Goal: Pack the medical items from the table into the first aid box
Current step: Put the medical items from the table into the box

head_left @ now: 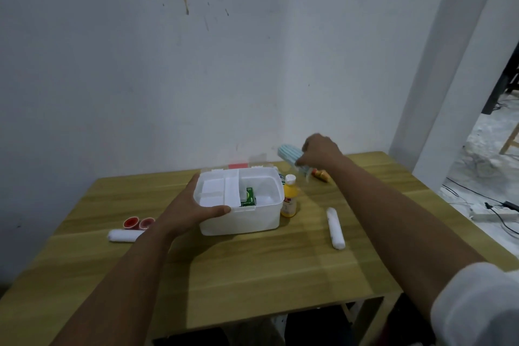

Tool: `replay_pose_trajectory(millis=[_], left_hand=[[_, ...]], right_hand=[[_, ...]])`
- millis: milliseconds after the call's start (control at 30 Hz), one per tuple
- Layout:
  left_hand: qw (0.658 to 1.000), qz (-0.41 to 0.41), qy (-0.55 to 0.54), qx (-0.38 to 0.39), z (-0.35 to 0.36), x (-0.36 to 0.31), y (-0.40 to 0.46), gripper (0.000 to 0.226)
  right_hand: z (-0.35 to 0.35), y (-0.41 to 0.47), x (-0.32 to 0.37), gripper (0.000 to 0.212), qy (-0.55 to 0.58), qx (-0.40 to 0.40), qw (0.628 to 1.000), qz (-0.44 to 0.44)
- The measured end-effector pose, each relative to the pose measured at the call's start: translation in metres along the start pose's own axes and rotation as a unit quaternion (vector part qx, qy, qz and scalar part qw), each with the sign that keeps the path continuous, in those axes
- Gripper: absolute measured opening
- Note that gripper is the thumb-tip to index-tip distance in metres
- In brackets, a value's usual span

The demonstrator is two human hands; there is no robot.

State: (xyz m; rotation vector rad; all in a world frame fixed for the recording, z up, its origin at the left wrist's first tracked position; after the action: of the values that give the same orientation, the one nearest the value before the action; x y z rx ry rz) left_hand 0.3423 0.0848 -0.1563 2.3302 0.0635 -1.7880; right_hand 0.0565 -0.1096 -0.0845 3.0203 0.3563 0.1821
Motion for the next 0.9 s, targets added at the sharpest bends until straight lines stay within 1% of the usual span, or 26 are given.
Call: replay_pose_trajectory(millis=[67, 100, 167, 233, 300, 367, 433, 500, 567, 633, 800, 900], left_hand=[[1.0, -0.002, 0.003, -0.001, 0.0, 0.001, 0.001, 0.081], [1.0, -0.003, 0.002, -0.001, -0.001, 0.002, 0.001, 0.081], [1.0, -0.004, 0.0, -0.001, -0.001, 0.003, 0.002, 0.084], [1.0, -0.004, 0.0, -0.001, -0.002, 0.005, 0.002, 0.091], [1.0, -0.006, 0.003, 0.0, -0.004, 0.006, 0.003, 0.097], [1.0, -0.012, 0.013, 0.003, -0.004, 0.008, 0.004, 0.103], [1.0, -0.016, 0.021, 0.009, -0.004, 0.008, 0.005, 0.106], [1.0, -0.013, 0.024, 0.012, -0.004, 0.008, 0.005, 0.106], [1.0, -0.01, 0.027, 0.01, -0.004, 0.008, 0.005, 0.105], [1.0, -0.007, 0.026, 0.01, -0.004, 0.007, 0.005, 0.105], [1.0, 0.0, 0.017, 0.007, -0.003, 0.006, 0.004, 0.101], [1.0, -0.001, 0.015, 0.006, -0.004, 0.006, 0.005, 0.099]], right_hand=[[-0.029, -0.003, 0.013, 0.046, 0.03, -0.01, 0.998, -0.055], [-0.041, -0.006, 0.023, 0.044, 0.045, 0.0, 0.995, -0.092], [-0.055, -0.019, 0.045, 0.04, 0.055, 0.072, 0.983, -0.16], [-0.058, -0.034, 0.066, 0.037, 0.012, 0.151, 0.965, -0.213], [-0.054, -0.046, 0.086, 0.039, -0.056, 0.183, 0.95, -0.245], [-0.043, -0.053, 0.101, 0.041, -0.116, 0.188, 0.941, -0.254], [-0.027, -0.056, 0.112, 0.043, -0.135, 0.195, 0.938, -0.253], [-0.012, -0.057, 0.119, 0.041, -0.102, 0.211, 0.941, -0.244], [0.003, -0.061, 0.124, 0.035, -0.044, 0.23, 0.943, -0.235], [0.017, -0.064, 0.128, 0.026, -0.012, 0.221, 0.948, -0.229], [0.041, -0.061, 0.132, 0.003, -0.012, 0.197, 0.949, -0.244], [0.042, -0.061, 0.132, 0.005, -0.017, 0.188, 0.951, -0.244]])
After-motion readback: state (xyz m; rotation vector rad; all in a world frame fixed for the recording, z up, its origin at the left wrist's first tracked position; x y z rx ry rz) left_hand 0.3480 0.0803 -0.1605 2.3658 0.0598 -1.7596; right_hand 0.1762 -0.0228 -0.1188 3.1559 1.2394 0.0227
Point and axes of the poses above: each hand's wrist, its own y-axis towards the middle knuckle, its own z-axis out of the palm, x = y × z, the point moved 4 cm from there along y, towards the middle knuckle, and after that the axes turned 15 degrees about -y, right-handed, at the moved point
